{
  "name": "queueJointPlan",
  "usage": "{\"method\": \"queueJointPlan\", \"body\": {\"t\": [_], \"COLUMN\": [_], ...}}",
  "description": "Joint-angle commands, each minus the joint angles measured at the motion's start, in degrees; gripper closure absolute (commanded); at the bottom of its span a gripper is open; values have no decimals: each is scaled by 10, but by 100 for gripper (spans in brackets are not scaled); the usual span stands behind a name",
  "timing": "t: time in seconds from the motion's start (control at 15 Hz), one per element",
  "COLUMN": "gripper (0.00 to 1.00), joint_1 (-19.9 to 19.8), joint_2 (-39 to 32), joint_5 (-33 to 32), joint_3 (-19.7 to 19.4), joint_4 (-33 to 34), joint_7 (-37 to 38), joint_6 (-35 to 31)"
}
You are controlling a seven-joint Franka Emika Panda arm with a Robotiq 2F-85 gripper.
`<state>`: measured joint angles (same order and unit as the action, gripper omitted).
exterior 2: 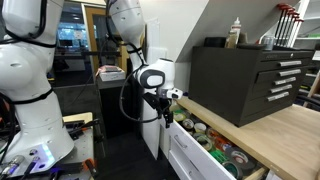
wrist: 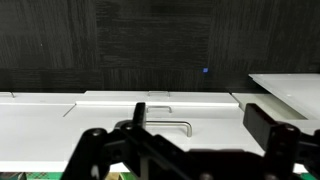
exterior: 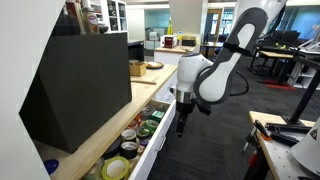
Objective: Close the top drawer of the cabinet.
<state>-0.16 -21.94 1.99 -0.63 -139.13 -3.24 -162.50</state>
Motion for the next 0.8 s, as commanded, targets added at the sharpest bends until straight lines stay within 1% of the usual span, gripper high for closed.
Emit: {"method": "queueJointPlan", "body": {"t": [0.0, 0.2, 0.27, 0.53, 0.73], "gripper": [0, 0, 0, 0, 0], "joint_1": [-4, -4, 4, -7, -12], "joint_2": [-1, -2, -9, -75, -128], "joint_5": [-6, -7, -13, 3, 7], "joint_3": [4, 3, -7, -3, 0], "joint_4": [2, 4, 3, 30, 56], "joint_7": [4, 4, 16, 21, 21], "joint_6": [2, 2, -10, -17, -35]}}
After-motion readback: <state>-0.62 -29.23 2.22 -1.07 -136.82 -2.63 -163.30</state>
